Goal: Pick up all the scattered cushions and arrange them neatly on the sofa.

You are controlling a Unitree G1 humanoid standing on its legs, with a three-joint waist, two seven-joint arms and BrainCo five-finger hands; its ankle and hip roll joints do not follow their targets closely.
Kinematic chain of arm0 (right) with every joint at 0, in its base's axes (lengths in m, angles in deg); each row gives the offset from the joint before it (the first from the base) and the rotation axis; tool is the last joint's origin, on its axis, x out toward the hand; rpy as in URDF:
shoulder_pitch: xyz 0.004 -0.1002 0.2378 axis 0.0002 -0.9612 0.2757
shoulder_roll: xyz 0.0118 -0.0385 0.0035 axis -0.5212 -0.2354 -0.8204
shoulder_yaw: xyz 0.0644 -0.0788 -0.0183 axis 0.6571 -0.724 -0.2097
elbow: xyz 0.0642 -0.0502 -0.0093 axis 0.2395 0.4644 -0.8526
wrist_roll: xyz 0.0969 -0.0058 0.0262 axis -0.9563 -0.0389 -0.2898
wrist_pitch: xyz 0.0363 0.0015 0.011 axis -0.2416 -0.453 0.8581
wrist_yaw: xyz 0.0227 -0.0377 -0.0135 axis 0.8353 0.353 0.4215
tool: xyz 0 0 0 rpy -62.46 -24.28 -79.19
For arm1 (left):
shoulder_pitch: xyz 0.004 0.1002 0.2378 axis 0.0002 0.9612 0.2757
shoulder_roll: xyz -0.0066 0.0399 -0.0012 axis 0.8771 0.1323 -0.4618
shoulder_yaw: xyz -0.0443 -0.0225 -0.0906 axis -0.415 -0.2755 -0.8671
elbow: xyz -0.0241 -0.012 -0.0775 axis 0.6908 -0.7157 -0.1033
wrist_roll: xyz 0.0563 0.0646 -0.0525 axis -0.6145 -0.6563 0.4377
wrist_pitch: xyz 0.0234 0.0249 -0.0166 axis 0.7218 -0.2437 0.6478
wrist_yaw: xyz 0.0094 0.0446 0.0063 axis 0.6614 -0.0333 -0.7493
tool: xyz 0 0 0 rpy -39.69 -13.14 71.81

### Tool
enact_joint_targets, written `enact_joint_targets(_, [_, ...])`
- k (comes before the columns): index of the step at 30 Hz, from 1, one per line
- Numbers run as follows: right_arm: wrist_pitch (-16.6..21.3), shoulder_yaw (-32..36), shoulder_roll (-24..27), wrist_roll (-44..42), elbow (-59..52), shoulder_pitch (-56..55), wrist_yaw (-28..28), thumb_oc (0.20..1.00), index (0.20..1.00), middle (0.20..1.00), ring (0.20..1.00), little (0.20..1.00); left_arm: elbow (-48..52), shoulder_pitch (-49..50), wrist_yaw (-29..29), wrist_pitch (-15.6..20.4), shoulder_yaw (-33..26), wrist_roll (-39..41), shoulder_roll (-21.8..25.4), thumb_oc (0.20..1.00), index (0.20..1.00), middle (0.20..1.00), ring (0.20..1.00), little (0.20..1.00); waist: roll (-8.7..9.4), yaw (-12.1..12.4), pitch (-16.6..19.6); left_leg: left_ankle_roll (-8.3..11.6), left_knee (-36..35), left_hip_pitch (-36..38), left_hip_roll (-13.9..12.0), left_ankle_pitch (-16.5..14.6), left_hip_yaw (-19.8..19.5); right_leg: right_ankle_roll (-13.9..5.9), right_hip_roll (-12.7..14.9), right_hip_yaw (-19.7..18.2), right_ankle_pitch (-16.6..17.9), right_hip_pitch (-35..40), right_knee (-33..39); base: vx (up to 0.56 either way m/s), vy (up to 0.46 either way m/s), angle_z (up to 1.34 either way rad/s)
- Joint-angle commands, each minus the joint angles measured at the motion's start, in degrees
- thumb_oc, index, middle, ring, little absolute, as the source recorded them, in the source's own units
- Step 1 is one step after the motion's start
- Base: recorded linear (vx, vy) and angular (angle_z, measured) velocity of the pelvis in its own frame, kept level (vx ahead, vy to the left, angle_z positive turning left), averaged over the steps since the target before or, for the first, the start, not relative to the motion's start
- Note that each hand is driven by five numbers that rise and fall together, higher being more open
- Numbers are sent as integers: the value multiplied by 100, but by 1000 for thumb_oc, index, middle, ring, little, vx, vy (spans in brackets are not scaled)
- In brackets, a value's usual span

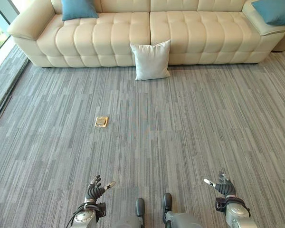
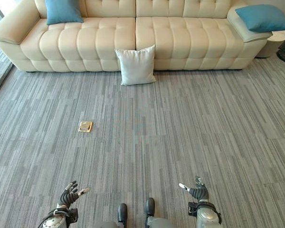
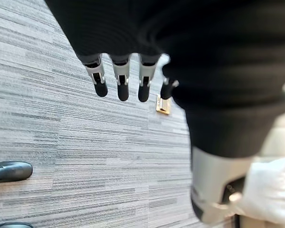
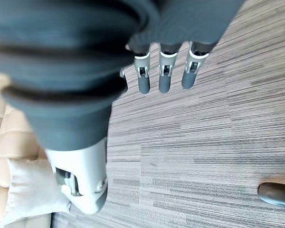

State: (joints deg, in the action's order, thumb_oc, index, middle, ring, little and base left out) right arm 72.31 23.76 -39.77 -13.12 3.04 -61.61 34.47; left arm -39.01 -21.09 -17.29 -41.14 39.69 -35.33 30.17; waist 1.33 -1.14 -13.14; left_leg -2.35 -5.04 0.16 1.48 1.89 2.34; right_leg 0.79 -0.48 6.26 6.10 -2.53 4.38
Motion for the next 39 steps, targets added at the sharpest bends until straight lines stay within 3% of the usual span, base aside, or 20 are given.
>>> enact_joint_targets(1, [154, 53, 164, 3, -49, -23, -23, 1000, 1000, 1000, 1000, 1000, -117, -148, -23, 137, 147, 7, 115, 1000, 1000, 1000, 1000, 1000, -5, 15, -14, -47, 40, 326, -21, -644, -149, -688, 402, -7, -1162, -71, -1451, 101, 212, -6])
enact_joint_targets(4, [127, 36, 158, 49, -31, -45, 23, 1000, 1000, 1000, 1000, 1000, -121, -192, 21, 99, 178, -110, 168, 1000, 1000, 1000, 1000, 1000, -28, -40, -151, -203, 23, 528, 101, -747, -118, -825, 595, -72, -704, -782, -2996, 65, 204, -9])
enact_joint_targets(6, [105, 69, 155, 117, -12, -80, -3, 1000, 1000, 1000, 1000, 1000, 29, -223, 30, 95, 215, -172, 199, 1000, 1000, 1000, 1000, 1000, -112, -28, -213, -209, 4, 783, 114, -860, -58, -775, 602, 12, -792, -1244, -3410, 238, 134, -7])
enact_joint_targets(8, [109, 129, 164, 41, 16, -61, -21, 1000, 1000, 1000, 1000, 1000, 96, -270, 1, 133, 141, -32, 186, 1000, 1000, 1000, 1000, 1000, -176, -16, -259, -110, 4, 1034, 41, -967, 33, -760, 557, 337, -841, -1305, -2560, 280, -19, -22])
enact_joint_targets(12, [58, 170, 167, 39, -16, -59, -144, 1000, 1000, 1000, 1000, 1000, 150, -395, -141, 194, -56, 373, 119, 1000, 1000, 1000, 1000, 1000, -155, -127, -249, 122, 4, 1363, -89, -1169, 28, -984, 315, 429, -286, -1292, -442, 330, -172, -6])
enact_joint_targets(14, [32, 146, 178, 69, -40, -140, -91, 1000, 1000, 1000, 1000, 1000, 171, -348, -106, 202, -22, 329, 101, 1000, 1000, 1000, 1000, 1000, -150, -143, -186, 175, 4, 1485, -139, -1196, -14, -920, 263, 366, -330, -1148, -581, 440, -194, 16])
enact_joint_targets(16, [38, 126, 162, 67, 13, -175, -60, 1000, 1000, 1000, 1000, 1000, 120, -338, -90, 197, 19, 281, 60, 1000, 1000, 1000, 1000, 1000, -163, -125, -104, 207, 4, 1525, -183, -1071, -57, -834, 214, 337, -353, -1067, -556, 391, -190, 29])
enact_joint_targets(20, [82, 207, 295, -35, 13, -245, -23, 1000, 1000, 1000, 1000, 1000, 218, -268, -16, 180, 128, 348, -53, 1000, 1000, 1000, 1000, 1000, -281, -197, 8, 495, 1169, 1121, -359, -398, -60, -488, 48, 436, -607, -689, -621, 394, -249, 32])
enact_joint_targets(21, [81, 207, 296, -35, 13, -245, -22, 1000, 1000, 1000, 1000, 1000, 219, -267, -16, 179, 129, 348, -54, 1000, 1000, 1000, 1000, 1000, -283, -204, 8, 497, 1185, 1112, -362, -405, -69, -486, 49, 444, -609, -687, -621, 309, -220, 32])
enact_joint_targets(22, [111, 192, 326, -64, 62, -234, -38, 1000, 1000, 1000, 1000, 1000, 237, -298, 6, 162, 181, 321, -60, 1000, 1000, 1000, 1000, 1000, -298, -224, -26, 664, 2019, 801, -400, -112, -24, -319, -15, 423, -794, -431, -555, 287, -218, 22])
enact_joint_targets(24, [119, 198, 396, -64, 26, -206, -39, 1000, 1000, 1000, 1000, 1000, 226, -305, 25, 175, 204, 363, -49, 1000, 1000, 1000, 1000, 1000, -238, -139, -163, 699, 3107, 338, -328, 121, -175, -138, -73, 371, -957, -37, -467, 404, -300, -4])
enact_joint_targets(26, [115, 225, 390, -81, 18, -219, -43, 1000, 1000, 1000, 1000, 1000, 200, -311, -3, 159, 190, 369, -43, 1000, 1000, 1000, 1000, 1000, -178, -107, -191, 666, 3384, 171, -354, 172, -147, -70, -79, 306, -1063, 185, -422, 299, -190, -9])
enact_joint_targets(28, [102, 208, 387, -104, 56, -209, -45, 1000, 1000, 1000, 1000, 1000, 188, -306, -5, 130, 192, 360, -49, 1000, 1000, 1000, 1000, 1000, -83, -79, -221, 544, 3178, -171, -309, -110, -99, -79, 8, 283, -1112, 366, -374, 233, -116, -6])
enact_joint_targets(29, [92, 180, 391, -126, 94, -174, -60, 1000, 1000, 1000, 1000, 1000, 168, -296, -11, 99, 200, 345, -42, 1000, 1000, 1000, 1000, 1000, 45, -31, -264, 377, 2787, -521, -185, -564, -51, -119, 92, 249, -1164, 557, -304, 238, -82, -12])
enact_joint_targets(30, [88, 151, 386, -96, 82, -167, -63, 1000, 1000, 1000, 1000, 1000, 152, -291, -18, 87, 204, 316, -39, 1000, 1000, 1000, 1000, 1000, 81, -31, -249, 355, 2469, -644, -127, -658, -70, -133, 122, 256, -1211, 578, -284, 341, -41, -5])
enact_joint_targets(31, [69, 121, 371, -53, 56, -199, -61, 1000, 1000, 1000, 1000, 1000, 161, -250, -26, 62, 199, 282, -39, 1000, 1000, 1000, 1000, 1000, 103, -25, -204, 359, 1642, -749, -70, -584, -163, -163, 141, 291, -1245, 716, -255, 227, 5, 1])
enact_joint_targets(32, [69, 120, 371, -53, 54, -202, -61, 1000, 1000, 1000, 1000, 1000, 163, -246, -26, 62, 199, 281, -39, 1000, 1000, 1000, 1000, 1000, 112, -29, -208, 358, 1600, -720, -60, -563, -164, -165, 150, 294, -1249, 727, -253, 254, 22, 2])
enact_joint_targets(34, [60, 93, 364, -16, 22, -232, -68, 1000, 1000, 1000, 1000, 1000, 231, -167, -20, 25, 213, 189, -30, 1000, 1000, 1000, 1000, 1000, 35, -48, -141, 453, 484, -910, -57, 138, -307, -170, 81, 336, -1268, 900, -148, 252, 43, -14])
enact_joint_targets(37, [12, 60, 363, 65, 63, -203, -49, 1000, 1000, 1000, 1000, 1000, 160, -141, 0, -2, 170, 81, 17, 1000, 1000, 1000, 1000, 1000, -8, 4, -53, 571, 4, -920, 11, 465, -314, -227, 6, 234, -1304, 1154, -46, 356, 105, -14])
enact_joint_targets(39, [-52, 18, 348, 190, 93, -201, 18, 1000, 1000, 1000, 1000, 1000, 136, -37, 31, -12, 80, 82, 30, 1000, 1000, 1000, 1000, 1000, 20, 65, 60, 493, 8, -765, 27, 366, -285, -299, 33, 54, -1397, 1356, -25, 498, 218, -33])
